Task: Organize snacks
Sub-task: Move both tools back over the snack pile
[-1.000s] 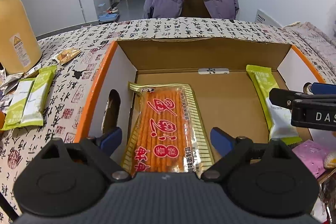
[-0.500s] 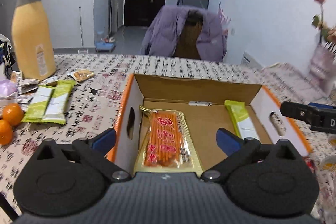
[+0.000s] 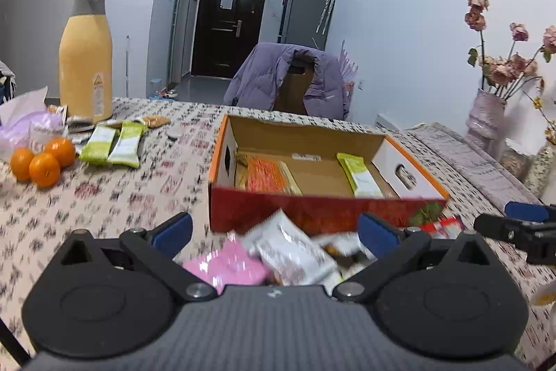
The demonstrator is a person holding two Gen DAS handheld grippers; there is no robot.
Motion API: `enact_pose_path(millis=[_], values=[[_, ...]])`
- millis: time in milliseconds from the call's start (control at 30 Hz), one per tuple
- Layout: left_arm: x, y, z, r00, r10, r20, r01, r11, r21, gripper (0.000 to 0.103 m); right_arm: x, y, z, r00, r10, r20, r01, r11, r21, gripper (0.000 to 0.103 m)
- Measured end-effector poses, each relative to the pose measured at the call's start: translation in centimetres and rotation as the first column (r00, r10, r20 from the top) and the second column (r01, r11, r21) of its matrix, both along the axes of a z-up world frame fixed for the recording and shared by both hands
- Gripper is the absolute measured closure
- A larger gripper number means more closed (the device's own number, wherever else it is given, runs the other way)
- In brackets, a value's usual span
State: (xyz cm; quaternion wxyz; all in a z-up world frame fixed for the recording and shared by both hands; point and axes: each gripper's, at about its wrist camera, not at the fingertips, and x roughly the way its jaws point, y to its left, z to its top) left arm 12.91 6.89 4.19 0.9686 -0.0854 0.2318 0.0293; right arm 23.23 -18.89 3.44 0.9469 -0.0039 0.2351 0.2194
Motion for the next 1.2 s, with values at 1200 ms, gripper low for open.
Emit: enact_pose_path(millis=[1200], values=[[-6.4, -2.8, -5.0, 0.996, -0.07, -0.047, 0.07, 0.998, 0.006, 0.0, -0.3, -5.3, -9.2, 0.964, -0.188, -0.186, 0.157, 0.973, -0.169, 0.002]])
